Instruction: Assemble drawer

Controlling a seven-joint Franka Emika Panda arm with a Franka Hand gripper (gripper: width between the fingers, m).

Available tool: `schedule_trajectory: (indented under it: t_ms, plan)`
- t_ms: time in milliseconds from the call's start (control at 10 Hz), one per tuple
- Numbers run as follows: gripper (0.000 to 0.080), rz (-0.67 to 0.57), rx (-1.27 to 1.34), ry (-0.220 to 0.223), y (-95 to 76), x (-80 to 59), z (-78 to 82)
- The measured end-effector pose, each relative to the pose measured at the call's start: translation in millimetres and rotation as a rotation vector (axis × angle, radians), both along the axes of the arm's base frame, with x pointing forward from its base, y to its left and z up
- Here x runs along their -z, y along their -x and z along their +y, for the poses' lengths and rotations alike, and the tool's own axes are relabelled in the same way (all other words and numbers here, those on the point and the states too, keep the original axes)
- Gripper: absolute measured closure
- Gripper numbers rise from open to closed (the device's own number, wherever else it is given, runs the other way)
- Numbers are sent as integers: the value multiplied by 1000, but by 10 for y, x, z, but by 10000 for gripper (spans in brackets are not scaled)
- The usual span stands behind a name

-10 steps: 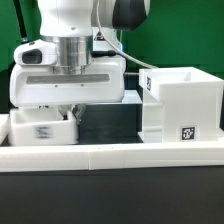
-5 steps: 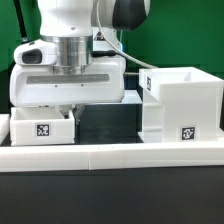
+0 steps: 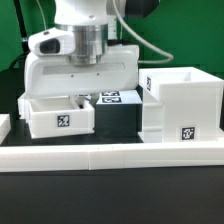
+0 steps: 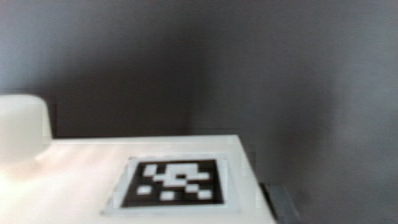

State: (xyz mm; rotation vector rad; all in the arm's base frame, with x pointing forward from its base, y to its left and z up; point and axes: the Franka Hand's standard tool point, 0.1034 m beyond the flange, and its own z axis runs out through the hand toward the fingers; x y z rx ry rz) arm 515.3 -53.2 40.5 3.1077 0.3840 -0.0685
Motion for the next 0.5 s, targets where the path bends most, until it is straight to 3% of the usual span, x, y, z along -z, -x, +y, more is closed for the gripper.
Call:
schedule_trajectory:
  t_ms: [100,300,500]
  plan:
    - [757,-6,-3,-4,-18,-58,3]
    - [757,1,-15,-4,1,-19,0]
    - [757,7,-219,1,4,1,0]
